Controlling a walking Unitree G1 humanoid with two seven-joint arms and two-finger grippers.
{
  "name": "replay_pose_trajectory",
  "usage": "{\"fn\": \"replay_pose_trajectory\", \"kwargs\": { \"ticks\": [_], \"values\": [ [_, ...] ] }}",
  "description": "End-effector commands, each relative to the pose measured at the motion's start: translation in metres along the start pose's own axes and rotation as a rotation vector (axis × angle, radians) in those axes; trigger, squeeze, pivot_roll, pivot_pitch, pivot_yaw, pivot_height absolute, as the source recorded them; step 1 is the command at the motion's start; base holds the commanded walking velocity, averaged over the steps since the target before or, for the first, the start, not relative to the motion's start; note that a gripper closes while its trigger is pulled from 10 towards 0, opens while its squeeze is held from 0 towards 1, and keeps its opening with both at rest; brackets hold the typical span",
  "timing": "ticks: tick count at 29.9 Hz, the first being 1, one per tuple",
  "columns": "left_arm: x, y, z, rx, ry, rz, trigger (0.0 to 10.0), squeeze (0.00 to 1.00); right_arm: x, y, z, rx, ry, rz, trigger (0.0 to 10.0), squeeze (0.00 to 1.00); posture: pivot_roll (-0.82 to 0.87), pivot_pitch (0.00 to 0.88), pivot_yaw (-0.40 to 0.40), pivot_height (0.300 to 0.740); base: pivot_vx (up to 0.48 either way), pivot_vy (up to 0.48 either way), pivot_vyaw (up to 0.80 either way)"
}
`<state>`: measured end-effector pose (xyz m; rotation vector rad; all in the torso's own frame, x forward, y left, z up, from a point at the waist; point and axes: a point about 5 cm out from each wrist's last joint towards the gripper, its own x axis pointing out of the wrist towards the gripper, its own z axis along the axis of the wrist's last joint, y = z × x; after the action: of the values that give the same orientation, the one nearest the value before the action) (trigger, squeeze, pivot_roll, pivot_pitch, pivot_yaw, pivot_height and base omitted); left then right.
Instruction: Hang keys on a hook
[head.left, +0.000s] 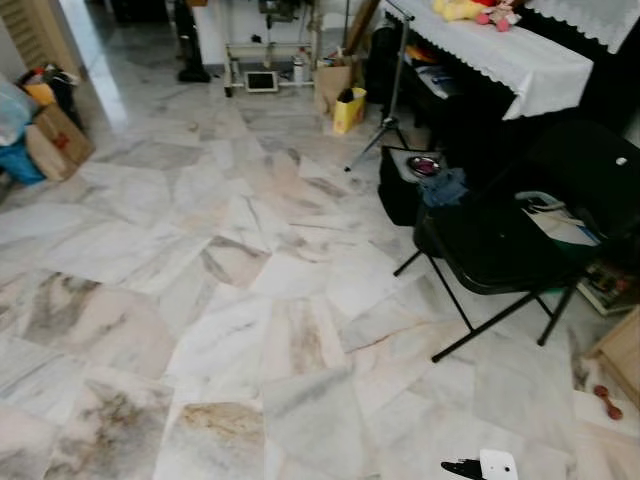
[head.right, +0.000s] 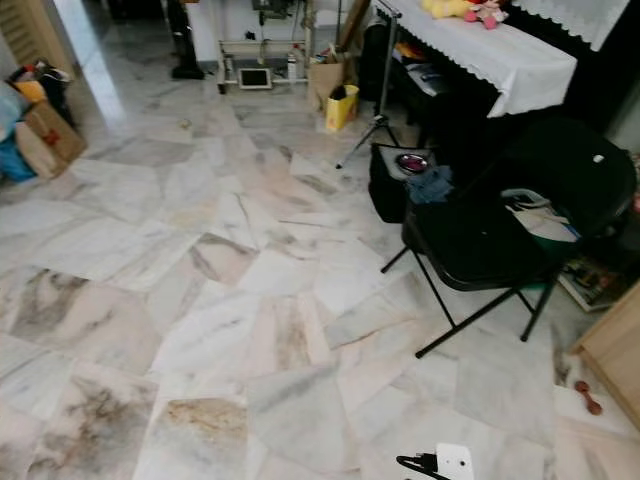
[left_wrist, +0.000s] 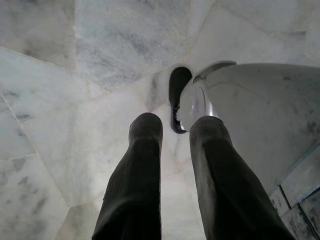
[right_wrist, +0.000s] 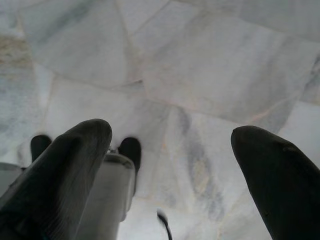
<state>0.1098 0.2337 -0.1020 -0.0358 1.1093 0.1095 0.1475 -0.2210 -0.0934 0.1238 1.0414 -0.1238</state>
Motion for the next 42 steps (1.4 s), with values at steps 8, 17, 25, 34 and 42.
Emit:
{"fn": "replay_pose_trajectory", "kwargs": {
  "ticks": [8,17,25,34,42],
  "values": [
    [-0.011,0.040,-0.010,0.146,0.041,0.080,10.0,0.00,-0.002,-0.006,-0.003,0.070,-0.023,-0.029,10.0,0.00,0.09,0.000,-0.052,0.740,0.000,0.000,0.00],
    [0.000,0.012,0.017,0.161,-0.053,0.127,10.0,0.00,-0.002,-0.003,-0.008,0.121,-0.015,-0.033,10.0,0.00,0.09,0.000,-0.034,0.740,0.000,0.000,0.00],
    [0.000,0.018,0.026,0.176,-0.060,0.091,10.0,0.00,-0.003,-0.002,-0.016,0.098,0.010,-0.043,10.0,0.00,0.09,0.000,-0.031,0.740,0.000,0.000,-0.10],
    [-0.002,0.027,0.018,0.170,-0.021,0.089,10.0,0.00,-0.004,-0.003,-0.018,0.065,0.021,-0.042,10.0,0.00,0.09,0.000,-0.035,0.740,0.000,0.000,-0.75],
    [-0.003,0.024,0.009,0.192,0.005,0.092,10.0,0.00,-0.004,-0.001,-0.021,0.044,0.031,-0.031,10.0,0.00,0.10,0.000,-0.034,0.740,0.000,0.000,-0.72]
  ]
}}
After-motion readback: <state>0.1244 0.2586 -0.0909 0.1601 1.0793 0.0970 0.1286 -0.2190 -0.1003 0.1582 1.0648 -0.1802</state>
